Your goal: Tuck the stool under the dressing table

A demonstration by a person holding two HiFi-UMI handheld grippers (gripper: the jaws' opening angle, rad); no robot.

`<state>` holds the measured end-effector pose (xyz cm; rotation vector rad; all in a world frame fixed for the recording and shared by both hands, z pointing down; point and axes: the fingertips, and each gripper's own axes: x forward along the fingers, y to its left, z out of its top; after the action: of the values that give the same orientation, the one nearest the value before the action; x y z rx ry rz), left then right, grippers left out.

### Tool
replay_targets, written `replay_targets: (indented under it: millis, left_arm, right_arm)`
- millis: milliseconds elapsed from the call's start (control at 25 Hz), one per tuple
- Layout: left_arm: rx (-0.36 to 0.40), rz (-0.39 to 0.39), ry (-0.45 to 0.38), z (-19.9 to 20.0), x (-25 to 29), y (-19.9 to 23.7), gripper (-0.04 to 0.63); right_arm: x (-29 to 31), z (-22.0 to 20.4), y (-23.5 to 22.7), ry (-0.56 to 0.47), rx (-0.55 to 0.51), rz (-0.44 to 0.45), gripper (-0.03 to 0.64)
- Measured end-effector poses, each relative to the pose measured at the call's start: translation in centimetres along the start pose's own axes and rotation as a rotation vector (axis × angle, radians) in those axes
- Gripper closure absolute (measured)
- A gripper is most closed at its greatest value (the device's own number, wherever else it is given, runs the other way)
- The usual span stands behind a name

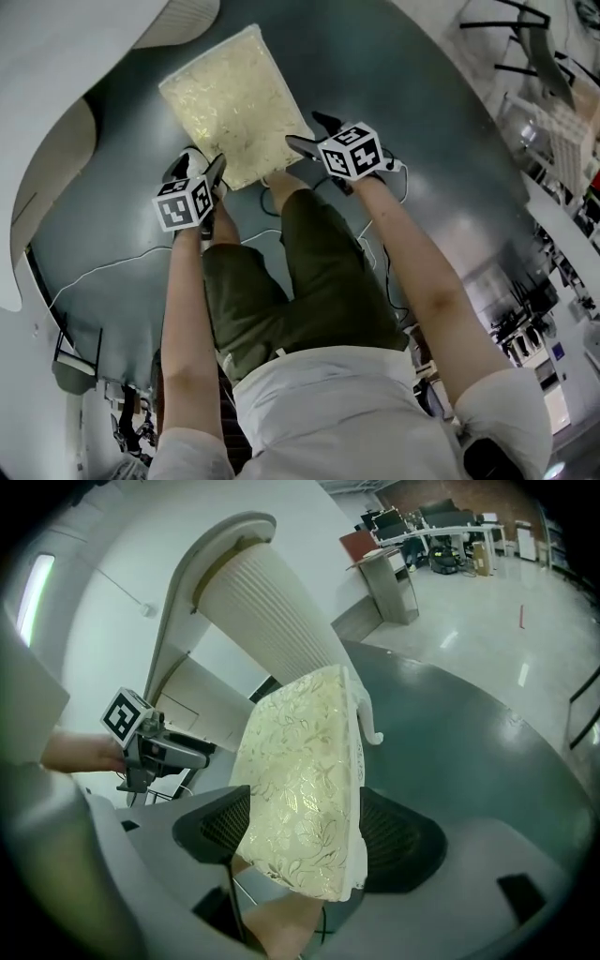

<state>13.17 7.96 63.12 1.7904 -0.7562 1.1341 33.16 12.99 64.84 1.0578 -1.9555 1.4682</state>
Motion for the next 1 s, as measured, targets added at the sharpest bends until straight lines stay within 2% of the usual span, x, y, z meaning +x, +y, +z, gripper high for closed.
replay_targets:
  millis: [120,520,680,880,1000]
  left_arm:
    - [-0.054,-0.006,-0.014,-0.2,1.5,1.1,0.239]
    - [-0.108,-0.056,-0.024,-1.9,5.2,2.3,0.225]
    - [-0.133,-0.119,-0.013,-3.9,6.2,3.1,0.227]
    - [-0.194,-0.228,-0.038,-4.6,6.7,2.6,0.227]
    - [-0.204,-0.272,-0.044,-4.9,7.1,2.4,0.229]
  right_arm:
    - [1.8,-0.5,-1.0,0.025,0.014,0.004,0.247]
    - [5.4,-1.7,-2.7,0.084,0.027,0.018,0.222]
    - [6.8,-1.9,-2.4,0.082,0.034,0.005,0.221]
    - [6.9,-1.8,-2.0,0.065,0.060,0.014,0.233]
    - [7.0,-1.8,-2.0,0.077,0.050,0.009,0.238]
